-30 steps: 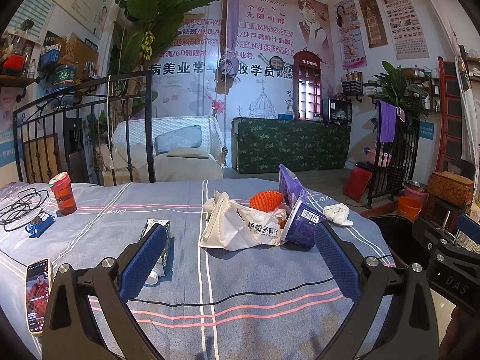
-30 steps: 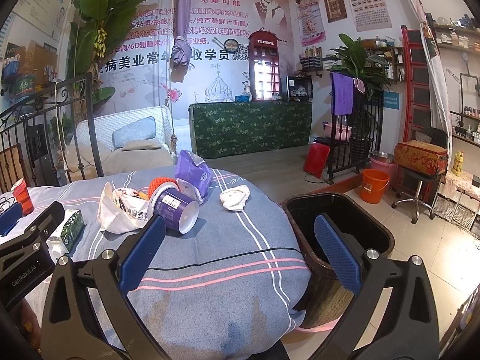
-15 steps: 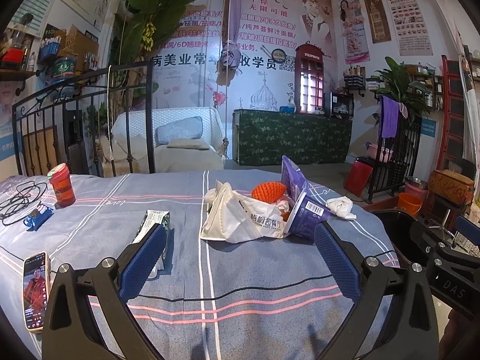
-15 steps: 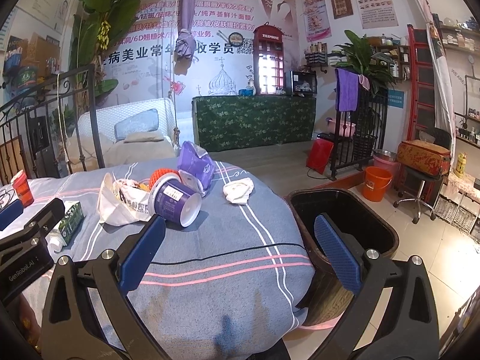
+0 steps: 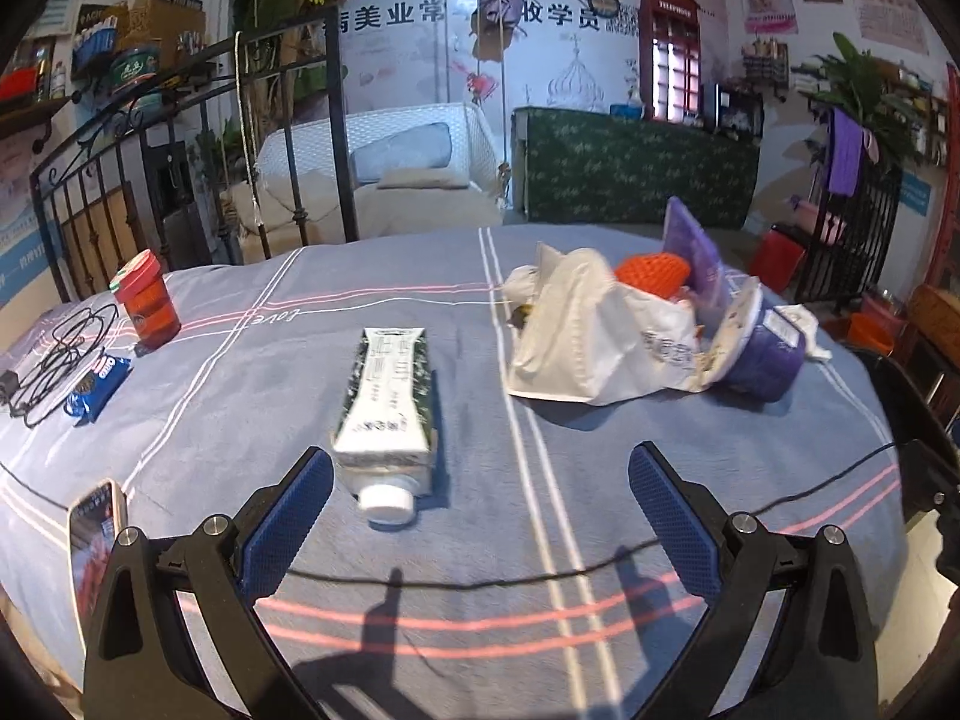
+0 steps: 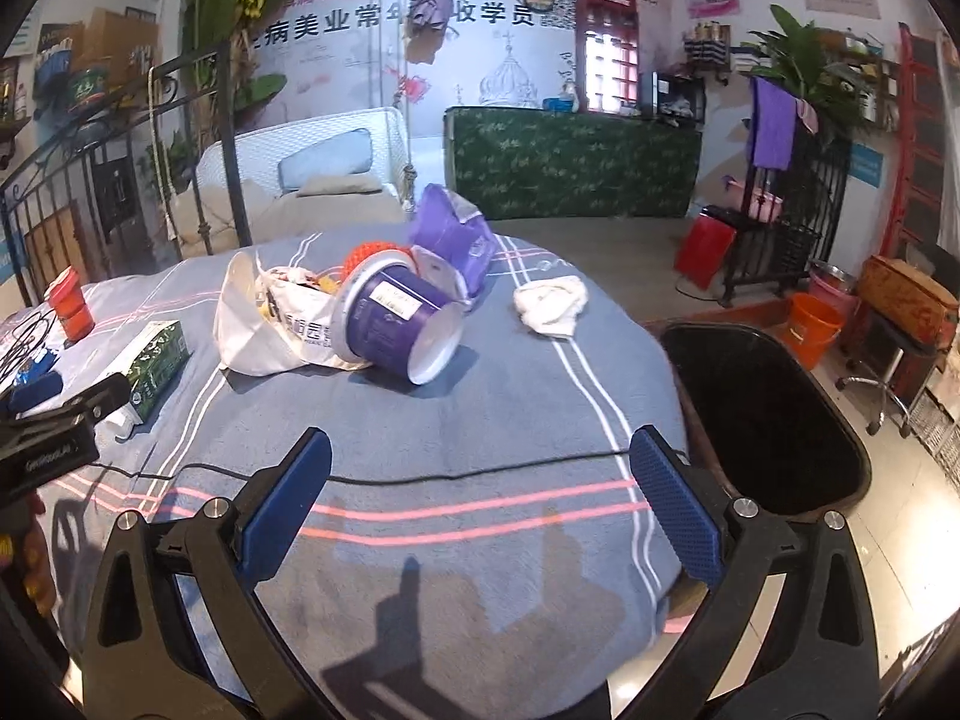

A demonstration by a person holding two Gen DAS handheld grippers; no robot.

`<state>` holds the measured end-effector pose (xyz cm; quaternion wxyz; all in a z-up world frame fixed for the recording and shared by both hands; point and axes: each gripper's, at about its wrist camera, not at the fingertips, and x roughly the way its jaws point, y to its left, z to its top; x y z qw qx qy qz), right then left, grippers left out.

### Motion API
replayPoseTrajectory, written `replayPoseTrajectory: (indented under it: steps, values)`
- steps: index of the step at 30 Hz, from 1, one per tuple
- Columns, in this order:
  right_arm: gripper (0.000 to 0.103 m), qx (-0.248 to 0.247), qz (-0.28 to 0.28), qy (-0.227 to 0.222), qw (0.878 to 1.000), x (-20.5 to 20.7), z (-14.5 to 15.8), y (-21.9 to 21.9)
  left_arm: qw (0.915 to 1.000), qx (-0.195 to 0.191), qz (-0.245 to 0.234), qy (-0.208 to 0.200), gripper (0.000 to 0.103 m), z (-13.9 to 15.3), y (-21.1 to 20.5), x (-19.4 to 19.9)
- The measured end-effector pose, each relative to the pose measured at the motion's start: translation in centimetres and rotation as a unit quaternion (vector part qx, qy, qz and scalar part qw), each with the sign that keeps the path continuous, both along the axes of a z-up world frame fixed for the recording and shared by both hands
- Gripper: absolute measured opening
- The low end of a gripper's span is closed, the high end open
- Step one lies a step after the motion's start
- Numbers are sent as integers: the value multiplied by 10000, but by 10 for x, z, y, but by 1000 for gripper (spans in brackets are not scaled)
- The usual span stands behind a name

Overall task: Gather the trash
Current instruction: 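Grasp the green-and-white milk carton with the left gripper while the right gripper grasps the purple cup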

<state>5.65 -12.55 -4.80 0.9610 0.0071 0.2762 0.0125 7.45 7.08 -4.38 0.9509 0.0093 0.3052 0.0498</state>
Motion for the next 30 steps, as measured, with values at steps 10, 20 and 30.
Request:
replayPoseTrajectory:
  steps: [10,20,30]
  values:
    - [98,58,605,1059,9925,46,-3,18,9932,-204,-234,1118,97,-7,39,70]
    - [98,739,133,1364,9878,79,5,5,9773,-617,-249,2010,87,-24,60,110]
    - [98,646,145,1410,9878,86,0,11,9726,-866,-40,2156,51,-33,69,107]
